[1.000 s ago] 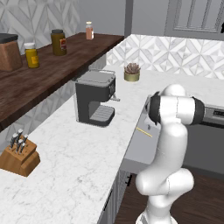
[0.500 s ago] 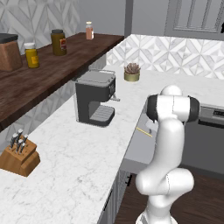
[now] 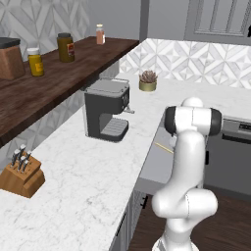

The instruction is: Take a straw from the drawer in front and place it inside the glass cup on the dining counter.

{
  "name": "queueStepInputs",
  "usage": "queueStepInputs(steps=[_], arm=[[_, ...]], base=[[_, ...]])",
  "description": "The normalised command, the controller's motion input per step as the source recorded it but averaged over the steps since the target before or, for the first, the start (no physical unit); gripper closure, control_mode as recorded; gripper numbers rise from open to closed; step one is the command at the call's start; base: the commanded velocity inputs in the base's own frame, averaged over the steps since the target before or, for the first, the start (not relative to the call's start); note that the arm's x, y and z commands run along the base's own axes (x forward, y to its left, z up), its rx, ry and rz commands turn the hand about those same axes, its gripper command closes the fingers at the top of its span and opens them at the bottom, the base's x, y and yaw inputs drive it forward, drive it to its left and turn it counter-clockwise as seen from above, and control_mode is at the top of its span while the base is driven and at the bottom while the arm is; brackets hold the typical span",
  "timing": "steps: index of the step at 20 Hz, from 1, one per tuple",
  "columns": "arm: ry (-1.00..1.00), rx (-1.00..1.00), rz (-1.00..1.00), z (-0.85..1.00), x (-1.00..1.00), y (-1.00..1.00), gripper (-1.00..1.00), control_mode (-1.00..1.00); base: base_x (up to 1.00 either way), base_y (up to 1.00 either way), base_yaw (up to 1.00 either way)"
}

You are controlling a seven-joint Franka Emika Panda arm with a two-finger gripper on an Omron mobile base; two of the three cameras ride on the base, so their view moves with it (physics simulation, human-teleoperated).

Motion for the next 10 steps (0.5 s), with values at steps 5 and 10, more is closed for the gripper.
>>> queueStepInputs(steps=[5, 10], arm=[[0.00, -0.14, -0.19, 0.04, -0.52, -0.87, -1.00, -1.00], [-0.01, -0.17, -0.19, 0.12, -0.69, -1.00, -1.00, -1.00]], base=[[0.00, 0.00, 0.00], [0.00, 0.00, 0.00]])
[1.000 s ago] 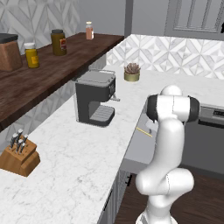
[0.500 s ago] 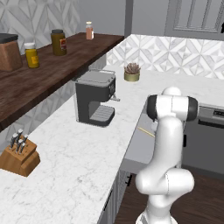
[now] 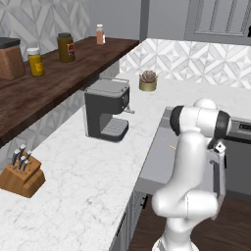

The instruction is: Take a straw from the drawer in front and place it inside the glass cup on the dining counter.

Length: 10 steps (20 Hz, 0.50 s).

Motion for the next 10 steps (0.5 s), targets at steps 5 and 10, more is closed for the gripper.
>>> queueStepInputs(steps=[5, 10], arm=[[-0.09, -0.10, -0.06, 0.54, -0.46, -0.56, -1.00, -1.00], [-0.04, 0.00, 0.23, 0.88, 0.00, 0.61, -1.00, -1.00]], base=[[0.00, 0.00, 0.00], [0.00, 0.00, 0.00]])
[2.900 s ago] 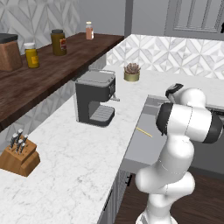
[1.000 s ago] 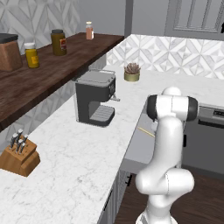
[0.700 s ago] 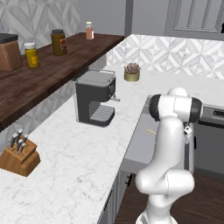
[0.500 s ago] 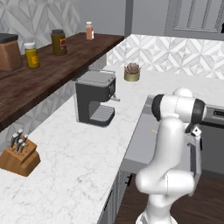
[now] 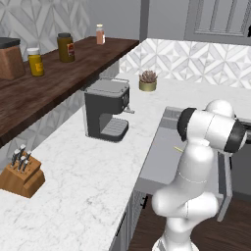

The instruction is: Take a straw from the drawer in front and place it inside the glass cup on the dining counter.

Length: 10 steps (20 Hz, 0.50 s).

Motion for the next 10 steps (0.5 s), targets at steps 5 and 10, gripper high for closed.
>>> queueStepInputs(steps=[5, 10], arm=[[0.00, -0.04, 0.35, 0.43, 0.38, 0.73, -1.00, -1.00], [0.00, -0.15, 0.41, -0.05, 0.76, 0.14, -1.00, -1.00]], base=[[0.00, 0.00, 0.00], [0.00, 0.00, 0.00]])
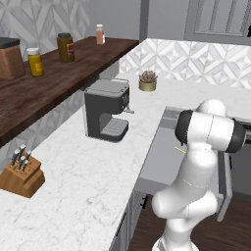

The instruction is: Take a straw from the drawer in front and place it inside the glass cup on the dining counter.

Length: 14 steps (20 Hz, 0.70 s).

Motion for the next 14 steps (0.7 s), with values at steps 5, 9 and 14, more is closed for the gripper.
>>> queueStepInputs(steps=[5, 9, 14], arm=[[0.00, -0.14, 0.34, -0.27, 0.65, 0.00, -1.00, -1.00], [0.00, -0.06, 0.28, -0.44, 0.18, -0.04, -1.00, -1.00], [0.00, 0.00, 0.25, -0.50, 0.18, -0.09, -1.00, -1.00]], base=[[0.00, 0.00, 0.00], [0.00, 0.00, 0.00], [0.00, 0.00, 0.00]])
